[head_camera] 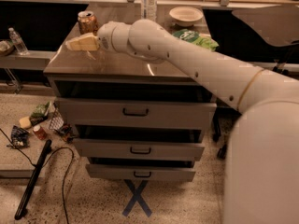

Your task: Move orange can near blue plastic bottle

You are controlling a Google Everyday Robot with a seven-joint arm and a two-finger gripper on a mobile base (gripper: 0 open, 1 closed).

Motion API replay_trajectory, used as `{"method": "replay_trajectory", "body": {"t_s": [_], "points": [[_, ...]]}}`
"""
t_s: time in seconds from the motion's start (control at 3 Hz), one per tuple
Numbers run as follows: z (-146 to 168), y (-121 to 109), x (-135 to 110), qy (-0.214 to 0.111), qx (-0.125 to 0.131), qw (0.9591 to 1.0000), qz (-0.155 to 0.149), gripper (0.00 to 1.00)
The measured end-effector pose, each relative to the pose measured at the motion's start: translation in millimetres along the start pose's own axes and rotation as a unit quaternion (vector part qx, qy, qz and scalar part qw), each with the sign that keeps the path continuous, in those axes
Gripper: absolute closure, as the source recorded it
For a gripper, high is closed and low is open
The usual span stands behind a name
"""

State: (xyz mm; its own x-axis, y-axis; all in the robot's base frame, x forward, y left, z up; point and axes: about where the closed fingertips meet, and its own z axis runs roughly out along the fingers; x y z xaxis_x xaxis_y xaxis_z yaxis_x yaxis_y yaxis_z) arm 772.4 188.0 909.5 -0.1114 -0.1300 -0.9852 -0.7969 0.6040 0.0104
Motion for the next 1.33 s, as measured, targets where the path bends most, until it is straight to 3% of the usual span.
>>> {"method": "replay_trajectory", "body": {"t_s": [0.33,0.67,1.33], "points": [[27,-28,2,0.003,0.000,1.0000,-0.002,0.00],[51,-49,14,0.013,0.007,0.9999,0.001,0.16],[86,-59,24,0.008,0.006,0.9999,0.012,0.57]]}}
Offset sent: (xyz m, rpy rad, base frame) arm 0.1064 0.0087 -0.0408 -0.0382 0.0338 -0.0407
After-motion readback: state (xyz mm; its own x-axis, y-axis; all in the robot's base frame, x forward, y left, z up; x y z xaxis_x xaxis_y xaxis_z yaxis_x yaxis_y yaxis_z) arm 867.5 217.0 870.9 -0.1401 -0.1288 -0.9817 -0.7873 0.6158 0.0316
